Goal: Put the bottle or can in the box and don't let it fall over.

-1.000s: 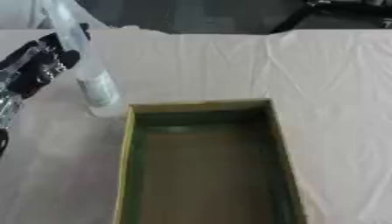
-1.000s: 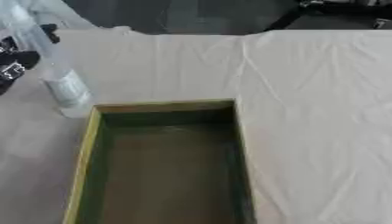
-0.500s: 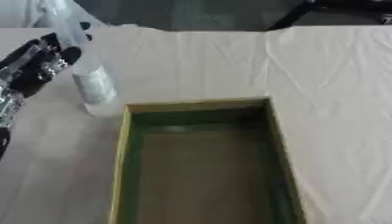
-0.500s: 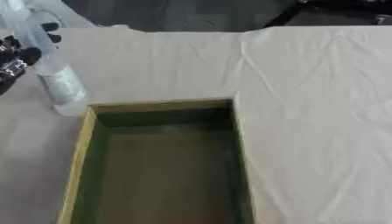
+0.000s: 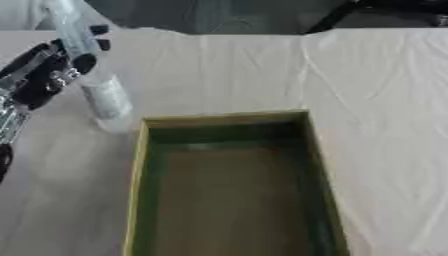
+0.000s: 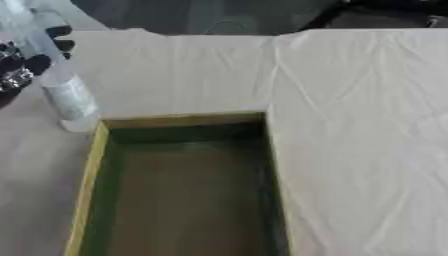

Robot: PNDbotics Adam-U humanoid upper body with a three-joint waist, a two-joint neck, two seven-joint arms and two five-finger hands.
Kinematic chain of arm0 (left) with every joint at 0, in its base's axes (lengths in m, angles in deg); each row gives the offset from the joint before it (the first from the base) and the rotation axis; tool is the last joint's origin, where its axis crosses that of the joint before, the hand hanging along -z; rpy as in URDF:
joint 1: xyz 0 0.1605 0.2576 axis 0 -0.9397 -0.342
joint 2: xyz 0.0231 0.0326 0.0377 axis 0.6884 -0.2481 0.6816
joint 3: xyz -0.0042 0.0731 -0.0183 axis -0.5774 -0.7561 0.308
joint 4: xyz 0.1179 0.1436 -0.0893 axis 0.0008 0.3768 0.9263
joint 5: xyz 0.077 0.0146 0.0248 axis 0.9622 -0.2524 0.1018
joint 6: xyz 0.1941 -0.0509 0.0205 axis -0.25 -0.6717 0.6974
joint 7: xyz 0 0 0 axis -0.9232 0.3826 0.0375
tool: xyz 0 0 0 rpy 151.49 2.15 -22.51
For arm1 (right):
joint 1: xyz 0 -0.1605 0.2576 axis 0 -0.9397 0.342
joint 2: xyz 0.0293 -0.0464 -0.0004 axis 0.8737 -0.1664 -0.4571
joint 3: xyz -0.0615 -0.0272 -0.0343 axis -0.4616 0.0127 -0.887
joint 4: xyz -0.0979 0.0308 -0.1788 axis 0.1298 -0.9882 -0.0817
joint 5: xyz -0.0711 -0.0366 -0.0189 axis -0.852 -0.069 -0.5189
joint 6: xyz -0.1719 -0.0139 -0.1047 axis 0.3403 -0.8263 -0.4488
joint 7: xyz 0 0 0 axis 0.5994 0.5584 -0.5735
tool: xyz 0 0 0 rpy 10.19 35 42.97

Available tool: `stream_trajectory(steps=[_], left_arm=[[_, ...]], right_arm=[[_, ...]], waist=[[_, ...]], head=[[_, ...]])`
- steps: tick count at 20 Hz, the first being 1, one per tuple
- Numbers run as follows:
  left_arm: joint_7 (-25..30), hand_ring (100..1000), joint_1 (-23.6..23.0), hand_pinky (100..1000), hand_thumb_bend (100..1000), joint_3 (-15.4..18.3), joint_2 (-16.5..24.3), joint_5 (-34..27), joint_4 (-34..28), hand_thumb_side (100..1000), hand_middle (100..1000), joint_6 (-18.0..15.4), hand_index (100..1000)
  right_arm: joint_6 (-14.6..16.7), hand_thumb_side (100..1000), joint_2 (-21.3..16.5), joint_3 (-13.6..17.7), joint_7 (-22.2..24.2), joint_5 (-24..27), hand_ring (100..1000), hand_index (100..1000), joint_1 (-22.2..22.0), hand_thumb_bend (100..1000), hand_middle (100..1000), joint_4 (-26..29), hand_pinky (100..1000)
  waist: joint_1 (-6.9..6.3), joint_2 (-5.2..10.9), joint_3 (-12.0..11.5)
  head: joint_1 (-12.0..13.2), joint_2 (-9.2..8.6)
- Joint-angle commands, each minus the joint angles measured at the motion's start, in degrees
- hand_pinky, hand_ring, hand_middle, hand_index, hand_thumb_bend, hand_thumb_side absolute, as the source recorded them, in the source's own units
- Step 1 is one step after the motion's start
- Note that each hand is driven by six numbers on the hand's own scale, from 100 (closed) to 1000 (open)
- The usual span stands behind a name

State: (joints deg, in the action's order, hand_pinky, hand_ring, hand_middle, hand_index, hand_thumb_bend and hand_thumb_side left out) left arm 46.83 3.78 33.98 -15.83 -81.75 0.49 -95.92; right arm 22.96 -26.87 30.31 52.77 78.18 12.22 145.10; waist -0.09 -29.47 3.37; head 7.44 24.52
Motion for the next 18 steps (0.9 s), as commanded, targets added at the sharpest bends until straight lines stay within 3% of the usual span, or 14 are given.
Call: stream_trajectory(steps=[1,10,18], left_arm=[[0.44,1000,0.42,1000,378,-0.01,1.79,-0.55,-1.91,649,1000,-0.37,826],[1.70,1000,0.97,1000,342,-0.36,1.60,-1.40,-2.26,634,1000,1.21,812],[4.50,1000,1.81,1000,287,-0.76,0.88,-1.57,-1.32,586,1000,3.09,704]], right_arm=[[6.92,574,-0.64,0.35,6.51,-0.29,776,945,-0.65,100,855,0.98,973],[6.22,577,-0.80,0.40,6.49,-0.02,776,946,-0.81,100,855,0.98,975],[5.66,580,-0.78,0.48,6.66,0.41,776,947,-0.37,100,854,0.98,975]], waist=[[0.11,1.49,-0.16],[0.18,1.85,-0.16],[0.17,1.57,0.07]], head=[[-0.15,-0.04],[-0.04,-0.25],[-0.02,-0.36]])
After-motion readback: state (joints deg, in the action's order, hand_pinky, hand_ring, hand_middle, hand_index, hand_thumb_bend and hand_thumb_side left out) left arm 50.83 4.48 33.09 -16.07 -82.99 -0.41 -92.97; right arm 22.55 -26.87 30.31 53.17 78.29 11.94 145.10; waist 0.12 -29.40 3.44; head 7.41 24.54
